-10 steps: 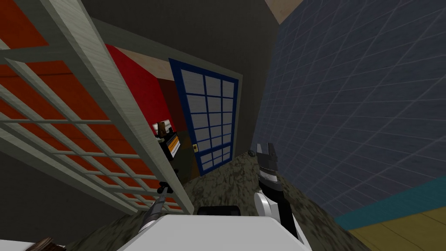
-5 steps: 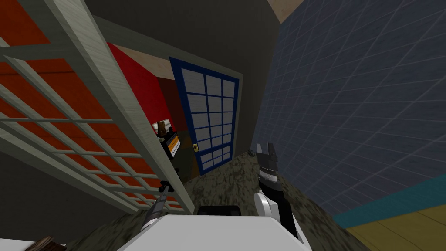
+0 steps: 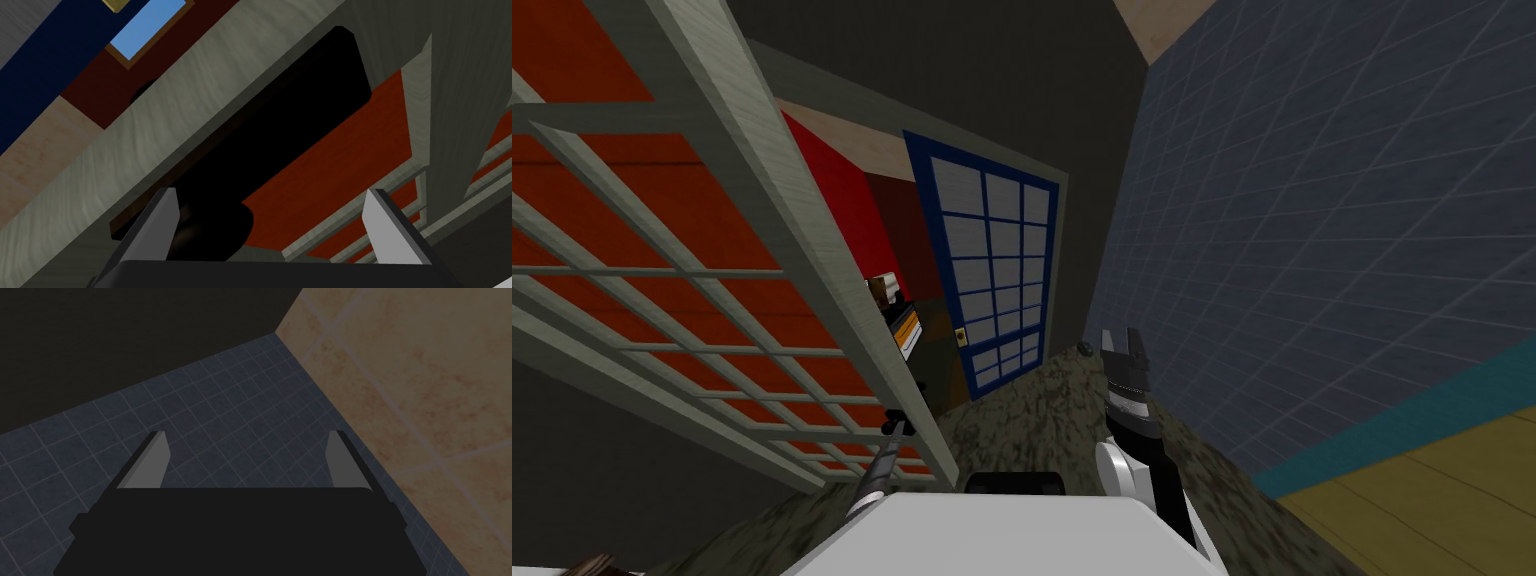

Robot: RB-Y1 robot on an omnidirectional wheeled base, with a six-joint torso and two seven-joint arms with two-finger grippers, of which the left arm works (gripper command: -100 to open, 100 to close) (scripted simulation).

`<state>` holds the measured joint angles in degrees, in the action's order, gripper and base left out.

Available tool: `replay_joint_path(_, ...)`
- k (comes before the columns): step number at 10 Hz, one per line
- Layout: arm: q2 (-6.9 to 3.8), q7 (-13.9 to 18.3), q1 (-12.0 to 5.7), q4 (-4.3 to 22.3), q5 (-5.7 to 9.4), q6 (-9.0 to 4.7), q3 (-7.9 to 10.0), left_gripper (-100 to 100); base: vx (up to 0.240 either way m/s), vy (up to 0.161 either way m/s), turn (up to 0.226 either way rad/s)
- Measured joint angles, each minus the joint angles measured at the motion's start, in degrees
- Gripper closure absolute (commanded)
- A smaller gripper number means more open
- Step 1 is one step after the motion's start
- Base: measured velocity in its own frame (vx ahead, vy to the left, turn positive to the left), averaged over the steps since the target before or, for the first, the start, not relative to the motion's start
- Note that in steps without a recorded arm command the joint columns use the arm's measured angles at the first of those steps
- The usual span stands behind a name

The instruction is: Pull the door open

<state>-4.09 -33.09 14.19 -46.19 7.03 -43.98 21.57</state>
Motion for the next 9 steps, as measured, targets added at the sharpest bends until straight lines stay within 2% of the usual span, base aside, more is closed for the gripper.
replay_joint_path(3,-0.15,3.48,-0.06,-0.62,0.3,0.64,-0.81,100,-0.053,0.023,-0.049)
replay_joint_path(5,-0.36,5.96,-0.66,0.22,0.57,0.03,-1.27,100,-0.05,0.011,-0.042)
replay_joint_path(6,-0.33,7.15,-0.56,-0.21,0.67,0.19,-1.52,100,-0.042,0.019,-0.022)
replay_joint_path(8,-0.52,9.1,-1.58,1.2,0.95,-0.45,-1.78,100,-0.053,0.019,-0.043)
replay_joint_path(9,-0.52,9.97,-1.38,0.7,1.0,-0.32,-2.01,100,-0.037,0.016,-0.051)
